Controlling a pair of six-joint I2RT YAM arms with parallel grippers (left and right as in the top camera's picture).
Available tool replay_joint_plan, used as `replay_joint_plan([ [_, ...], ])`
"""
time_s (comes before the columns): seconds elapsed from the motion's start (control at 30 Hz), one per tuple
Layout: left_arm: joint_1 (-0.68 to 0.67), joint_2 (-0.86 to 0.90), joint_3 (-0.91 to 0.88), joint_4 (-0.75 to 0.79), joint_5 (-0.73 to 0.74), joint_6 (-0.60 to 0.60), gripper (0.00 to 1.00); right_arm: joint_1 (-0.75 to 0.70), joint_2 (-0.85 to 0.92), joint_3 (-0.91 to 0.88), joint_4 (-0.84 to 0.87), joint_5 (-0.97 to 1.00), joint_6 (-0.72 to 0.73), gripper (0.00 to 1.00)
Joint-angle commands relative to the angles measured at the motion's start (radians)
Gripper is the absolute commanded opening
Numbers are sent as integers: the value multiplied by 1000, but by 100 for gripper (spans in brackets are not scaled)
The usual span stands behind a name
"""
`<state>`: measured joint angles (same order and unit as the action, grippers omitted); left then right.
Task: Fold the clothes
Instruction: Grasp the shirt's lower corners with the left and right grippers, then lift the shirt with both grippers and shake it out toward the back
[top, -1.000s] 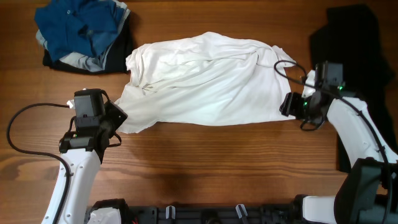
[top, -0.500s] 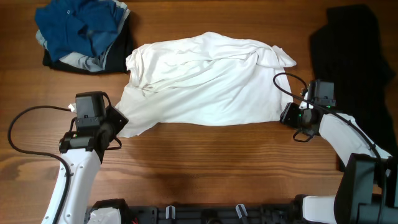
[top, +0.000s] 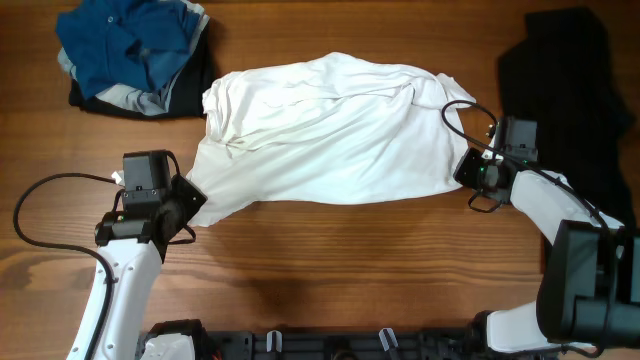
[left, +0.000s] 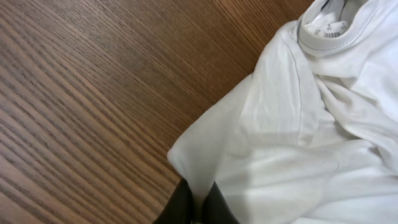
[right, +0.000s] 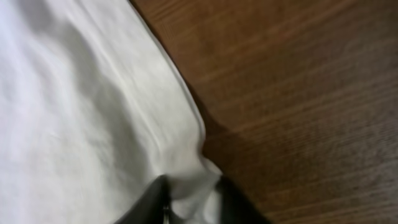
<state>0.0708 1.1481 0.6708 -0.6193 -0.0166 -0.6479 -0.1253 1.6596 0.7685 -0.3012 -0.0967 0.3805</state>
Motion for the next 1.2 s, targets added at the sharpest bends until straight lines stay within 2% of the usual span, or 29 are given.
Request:
replay_joint_plan([
  [0.0,6,-7,8,0,-18,16,4,2,72,-55,-37,-72,12,4],
  [0.13,6,-12,10,2,-18,16,4,2,29,-27,-68,-135,0,4],
  [0.23,6,-37,53,-17,-18,16,4,0,-50,64,-179,-136,-48,4],
  [0.5,5,-145,433,-111,-18,118,4,-70,-273,591,-566,-122,-154,4],
  [0.67,5,-174,662,-91,-23,151,4,-160,-298,945,-716,-123,-201,4],
  [0.9,5,-178,970,-81,-29,197,4,-231,-301,1352,-877,-123,-251,4],
  [1.03,5,-194,1095,-76,-26,216,4,-250,-322,1460,-919,-114,-278,4],
  [1.07,5,-195,1146,-61,-68,277,4,-261,-338,1485,-918,-115,-290,4],
  [1.17,5,-195,1193,-37,-142,302,4,-262,-353,1532,-917,-114,-321,4],
])
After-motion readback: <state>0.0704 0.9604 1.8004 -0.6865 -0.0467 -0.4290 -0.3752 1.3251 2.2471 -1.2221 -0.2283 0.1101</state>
